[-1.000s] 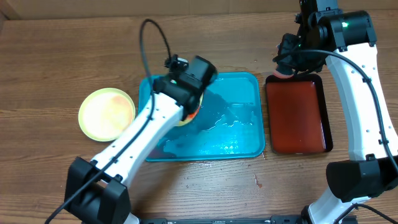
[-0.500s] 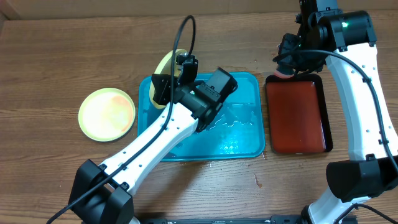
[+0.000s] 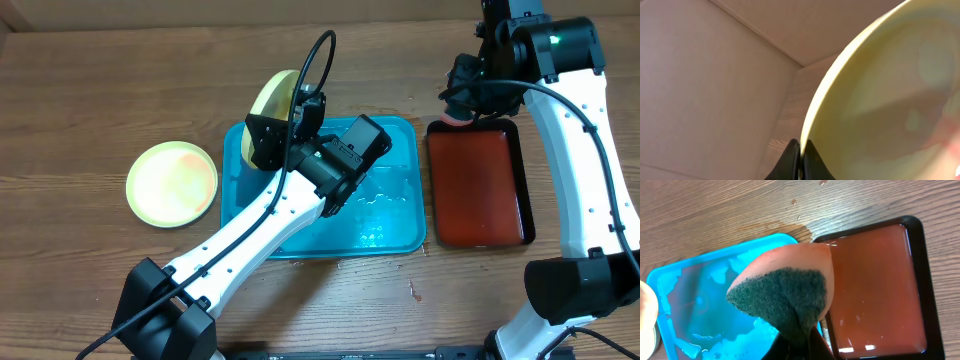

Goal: Clean dirty plates on tray and stack at the side
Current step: 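Lift the second yellow plate with the left gripper and carry it left onto the stack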

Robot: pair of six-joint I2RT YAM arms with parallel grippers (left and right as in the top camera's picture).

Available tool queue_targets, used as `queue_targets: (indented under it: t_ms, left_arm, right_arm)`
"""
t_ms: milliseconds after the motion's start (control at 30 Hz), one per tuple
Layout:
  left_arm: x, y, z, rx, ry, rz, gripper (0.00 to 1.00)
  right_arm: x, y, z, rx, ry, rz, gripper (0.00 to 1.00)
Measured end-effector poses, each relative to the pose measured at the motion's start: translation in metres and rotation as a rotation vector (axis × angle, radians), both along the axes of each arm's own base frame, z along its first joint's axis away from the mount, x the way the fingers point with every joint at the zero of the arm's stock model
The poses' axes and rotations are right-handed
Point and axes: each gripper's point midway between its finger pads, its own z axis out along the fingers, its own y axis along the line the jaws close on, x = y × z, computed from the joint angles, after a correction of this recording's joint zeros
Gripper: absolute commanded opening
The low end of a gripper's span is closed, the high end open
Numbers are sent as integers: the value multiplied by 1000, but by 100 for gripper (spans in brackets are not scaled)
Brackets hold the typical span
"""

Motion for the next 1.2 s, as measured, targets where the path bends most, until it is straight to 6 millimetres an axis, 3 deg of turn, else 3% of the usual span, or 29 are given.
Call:
queue_targets:
  t_ms: [600, 733, 833, 967, 1200]
  left_arm:
    - [1, -2, -2, -32, -12, -2, 4]
    - [2, -7, -15, -91, 40, -22, 4]
    - [2, -6, -37, -178, 137, -30, 4]
    - [3, 15, -66, -321, 269, 19, 4]
    - [11, 78, -109, -654, 430, 163, 4]
  right_arm:
    - [-2, 0, -1, -1, 10, 0, 4]
    - [-2, 0, -1, -1, 9, 0, 4]
    - [-2, 0, -1, -2, 9, 0, 4]
    - [-2, 0, -1, -1, 9, 0, 4]
    - [-2, 0, -1, -1, 9, 0, 4]
